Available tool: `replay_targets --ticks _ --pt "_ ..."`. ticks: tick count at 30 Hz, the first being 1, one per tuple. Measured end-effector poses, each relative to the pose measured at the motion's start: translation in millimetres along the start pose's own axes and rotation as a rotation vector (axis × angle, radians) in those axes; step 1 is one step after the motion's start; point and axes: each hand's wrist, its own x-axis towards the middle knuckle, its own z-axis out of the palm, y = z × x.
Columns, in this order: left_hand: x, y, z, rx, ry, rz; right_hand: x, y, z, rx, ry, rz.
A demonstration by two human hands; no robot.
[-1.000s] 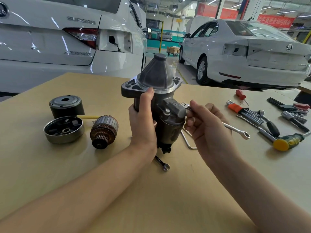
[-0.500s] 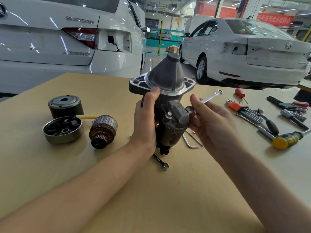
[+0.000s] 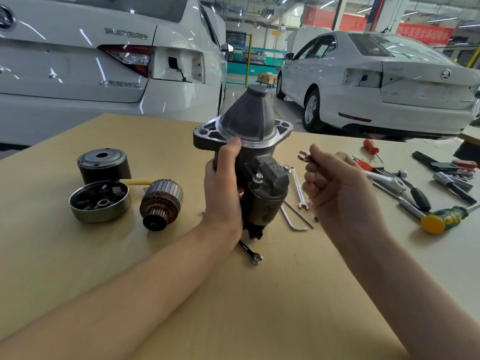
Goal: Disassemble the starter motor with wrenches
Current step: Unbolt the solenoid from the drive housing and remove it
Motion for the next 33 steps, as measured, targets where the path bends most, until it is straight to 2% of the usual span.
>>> replay_targets --ticks 9,18,26,30,33 --pt "3.2 -0.1 -2.4 -0.076 0.103 -0.004 -5.1 20.3 4.6 0.036 -0.034 0.043" --pt "-3.4 1.5 1.2 -0.038 0.038 0.006 -7.9 19.8 5.4 -0.070 -0.035 -0.011" --pt "1.1 -1.0 -0.8 0.047 -0.027 0.005 -0.9 12.6 1.1 -0.059 -0.010 0.073" --pt "-0.5 -2.4 -0.4 0.080 -0.097 0.016 -3.4 8.8 -0.8 -0.273 -0.072 0.029" --pt "0.3 -2.5 -0.4 0.084 -0.110 0.024 -6.5 5.6 1.6 -0.396 -0.046 -0.021"
